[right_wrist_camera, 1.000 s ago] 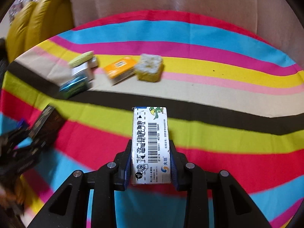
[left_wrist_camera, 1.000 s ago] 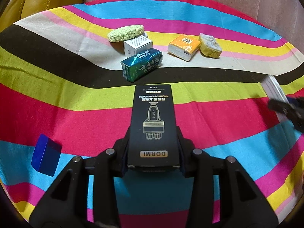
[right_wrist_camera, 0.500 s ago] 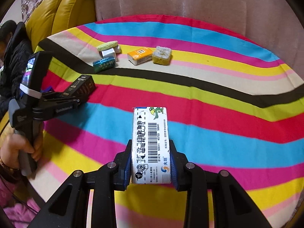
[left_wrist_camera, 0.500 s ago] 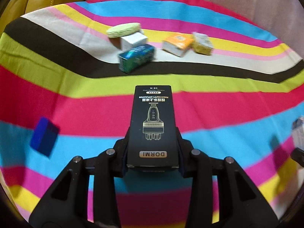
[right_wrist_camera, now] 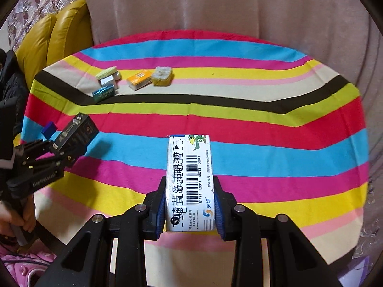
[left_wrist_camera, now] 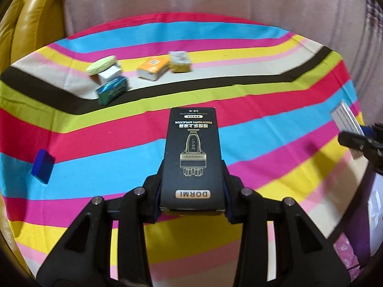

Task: Organize objects
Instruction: 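Carry both held boxes over the storage box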

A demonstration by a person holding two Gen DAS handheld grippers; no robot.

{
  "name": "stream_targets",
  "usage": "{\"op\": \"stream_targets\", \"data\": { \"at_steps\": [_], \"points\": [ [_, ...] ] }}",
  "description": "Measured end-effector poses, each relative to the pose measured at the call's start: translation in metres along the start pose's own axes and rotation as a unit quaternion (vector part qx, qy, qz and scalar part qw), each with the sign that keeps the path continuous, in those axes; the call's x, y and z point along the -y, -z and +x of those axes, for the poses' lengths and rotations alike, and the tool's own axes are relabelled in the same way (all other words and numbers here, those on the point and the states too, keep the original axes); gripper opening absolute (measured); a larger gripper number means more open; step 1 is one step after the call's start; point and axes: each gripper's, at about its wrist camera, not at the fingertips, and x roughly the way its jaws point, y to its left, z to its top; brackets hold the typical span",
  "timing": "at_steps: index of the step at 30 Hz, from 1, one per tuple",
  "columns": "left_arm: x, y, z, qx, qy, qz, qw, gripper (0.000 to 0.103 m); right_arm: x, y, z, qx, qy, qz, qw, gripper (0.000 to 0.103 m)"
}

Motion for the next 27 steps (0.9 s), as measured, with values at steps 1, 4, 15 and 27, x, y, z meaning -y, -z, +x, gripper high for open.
{"op": "stream_targets", "data": {
  "at_steps": [1, 4, 15, 27],
  "points": [
    [0.006, 0.000, -0.002, 0.000, 0.007, 0.005, 1.0000, 0.043, 0.003, 0.001, -0.005, 0.002, 0.004, 0.001, 1.000, 0.034],
    [0.026, -0.001, -0.009, 0.002, 0.025, 0.025, 0.9994, 0.043, 0.013, 0.006, -0.019, 0.007, 0.015, 0.004, 1.000, 0.034],
    [0.112, -0.025, -0.045, 0.003, 0.119, 0.111, 0.9866, 0.043, 0.065, 0.043, -0.080, 0.013, 0.077, 0.040, 0.996, 0.034],
    [0.223, -0.031, -0.068, -0.023, 0.218, 0.215, 0.9515, 0.043, 0.129, 0.111, -0.143, 0.008, 0.149, 0.121, 0.981, 0.034]
  ]
}}
